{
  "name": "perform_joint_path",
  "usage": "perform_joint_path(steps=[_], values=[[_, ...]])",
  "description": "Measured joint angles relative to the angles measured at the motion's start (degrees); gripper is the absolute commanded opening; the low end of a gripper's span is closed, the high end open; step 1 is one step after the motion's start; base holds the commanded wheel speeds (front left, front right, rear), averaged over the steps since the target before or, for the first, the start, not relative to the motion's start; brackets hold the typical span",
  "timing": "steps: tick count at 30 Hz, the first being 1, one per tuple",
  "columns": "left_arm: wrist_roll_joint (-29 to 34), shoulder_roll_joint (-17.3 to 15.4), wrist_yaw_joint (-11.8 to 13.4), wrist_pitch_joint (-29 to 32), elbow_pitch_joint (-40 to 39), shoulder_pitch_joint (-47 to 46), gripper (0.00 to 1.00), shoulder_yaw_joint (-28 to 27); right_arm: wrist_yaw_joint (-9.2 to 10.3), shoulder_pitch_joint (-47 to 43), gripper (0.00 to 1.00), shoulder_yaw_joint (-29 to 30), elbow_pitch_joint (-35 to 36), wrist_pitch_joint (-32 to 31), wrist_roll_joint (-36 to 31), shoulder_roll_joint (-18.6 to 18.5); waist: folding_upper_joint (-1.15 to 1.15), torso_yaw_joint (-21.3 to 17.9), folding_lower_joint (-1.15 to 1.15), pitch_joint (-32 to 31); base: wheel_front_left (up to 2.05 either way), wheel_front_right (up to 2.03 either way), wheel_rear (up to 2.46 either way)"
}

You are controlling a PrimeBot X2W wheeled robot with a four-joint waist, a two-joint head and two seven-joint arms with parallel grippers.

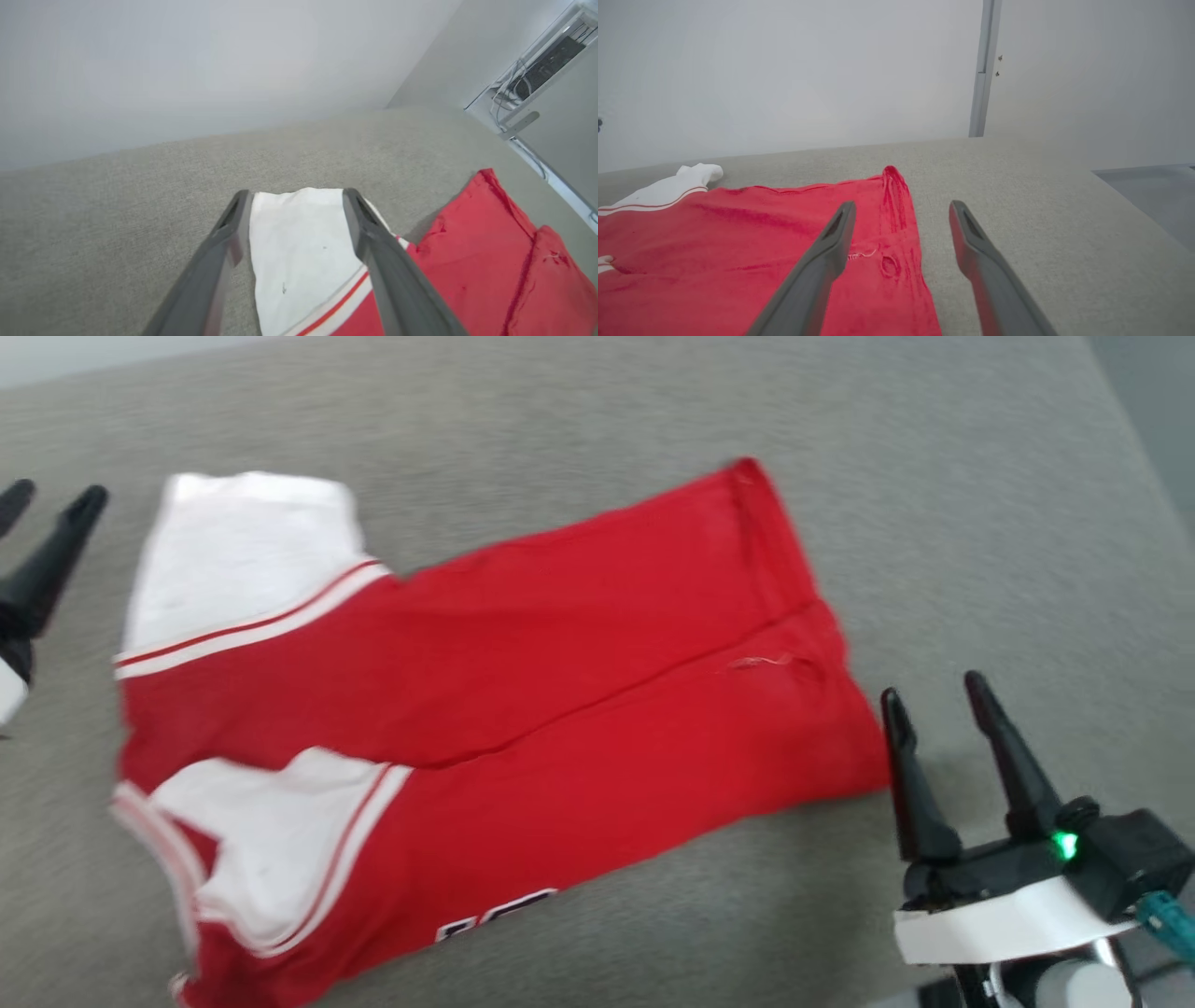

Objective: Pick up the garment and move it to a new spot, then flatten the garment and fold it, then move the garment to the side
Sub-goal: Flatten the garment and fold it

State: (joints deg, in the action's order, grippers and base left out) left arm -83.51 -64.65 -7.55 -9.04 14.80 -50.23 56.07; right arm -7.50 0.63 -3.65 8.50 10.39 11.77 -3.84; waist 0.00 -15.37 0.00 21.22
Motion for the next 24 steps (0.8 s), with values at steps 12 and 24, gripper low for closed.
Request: perform_joint_path(steps=[12, 24], values=[[0.8, -1.4, 0.0, 28.5, 12.7, -10.9, 1.0, 5.6, 0.0, -0.6, 1.0, -2.3, -5.4, 3.8, 3.5, 0.8, 0.0, -9.6, 0.0, 3.2, 0.0, 0.0, 0.0], [-2.5, -1.2, 0.1, 42.7, 13.5, -15.8, 0.39, 6.9, 0.0, 1.1, 1.0, -4.5, -5.1, 4.4, 4.6, 0.9, 0.0, -11.3, 0.0, 6.6, 0.0, 0.0, 0.0]])
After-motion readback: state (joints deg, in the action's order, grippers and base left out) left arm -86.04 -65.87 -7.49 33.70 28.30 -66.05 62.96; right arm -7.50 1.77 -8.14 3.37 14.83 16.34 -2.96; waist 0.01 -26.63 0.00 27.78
